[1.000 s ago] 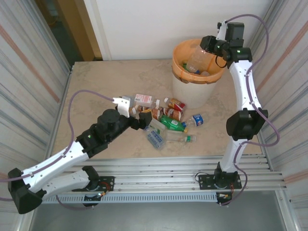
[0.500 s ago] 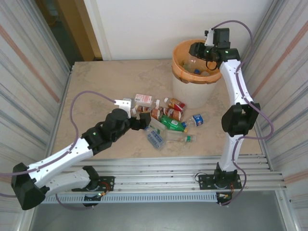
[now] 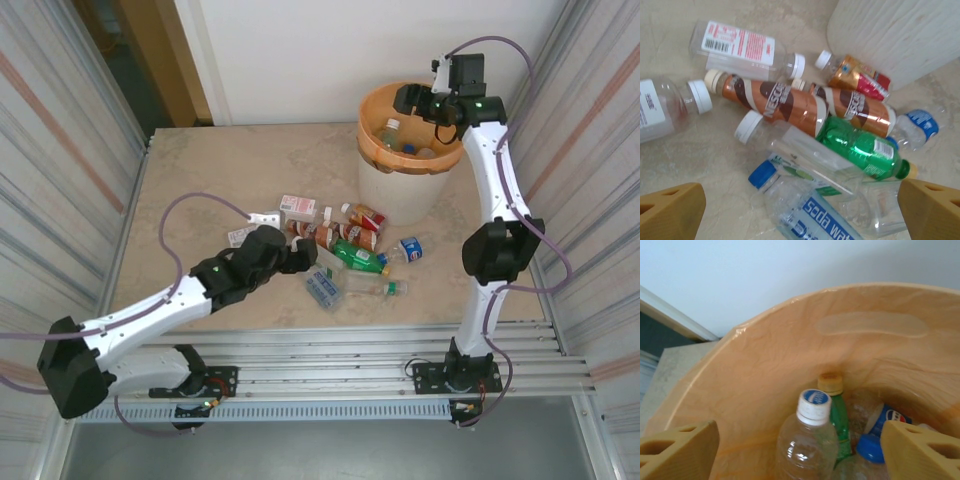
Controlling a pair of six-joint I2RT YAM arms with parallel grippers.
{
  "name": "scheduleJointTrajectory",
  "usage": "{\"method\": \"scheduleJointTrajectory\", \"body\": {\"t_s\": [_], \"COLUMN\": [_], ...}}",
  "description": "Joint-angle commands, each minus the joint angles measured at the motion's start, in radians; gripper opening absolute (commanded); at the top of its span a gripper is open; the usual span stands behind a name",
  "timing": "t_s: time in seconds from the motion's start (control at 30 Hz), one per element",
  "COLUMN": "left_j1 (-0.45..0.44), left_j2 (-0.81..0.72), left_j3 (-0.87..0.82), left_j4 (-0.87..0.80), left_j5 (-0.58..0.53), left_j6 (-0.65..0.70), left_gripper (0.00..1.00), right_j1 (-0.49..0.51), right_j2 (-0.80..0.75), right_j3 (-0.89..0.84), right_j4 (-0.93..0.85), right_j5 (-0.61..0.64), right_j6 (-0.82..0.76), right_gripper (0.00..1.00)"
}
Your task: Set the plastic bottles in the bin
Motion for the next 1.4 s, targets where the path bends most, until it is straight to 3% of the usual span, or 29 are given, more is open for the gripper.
{"method": "scheduleJointTrajectory", "body": {"t_s": [0.0, 0.17, 0.43, 0.73, 1.23, 1.37], "left_j1": [-0.026, -0.065, -0.112, -0.124, -0.142, -0.143], "left_j2": [0.039, 0.103, 0.227, 0.336, 0.444, 0.448], "left_j3": [0.033, 0.017, 0.035, 0.082, 0.113, 0.109], "left_j4": [-0.041, -0.043, -0.048, -0.059, -0.164, -0.202], "left_j5": [-0.017, 0.001, 0.025, 0.036, 0.082, 0.082], "left_j6": [-0.085, -0.155, -0.218, -0.229, -0.257, -0.262], "left_gripper": [0.99, 0.99, 0.99, 0.99, 0.97, 0.92], "right_j1": [-0.004, 0.001, 0.001, 0.002, 0.023, 0.034], "right_j2": [-0.092, -0.209, -0.439, -0.6, -0.688, -0.694], "right_j3": [0.001, -0.14, -0.467, -0.661, -0.743, -0.749], "right_j4": [-0.056, -0.052, 0.027, 0.041, 0.058, 0.06], "right_j5": [0.056, 0.115, 0.193, 0.251, 0.248, 0.255], "right_j6": [-0.04, -0.048, -0.035, -0.025, -0.013, -0.012], "right_gripper": [0.88, 1.0, 0.98, 0.98, 0.98, 0.98]}}
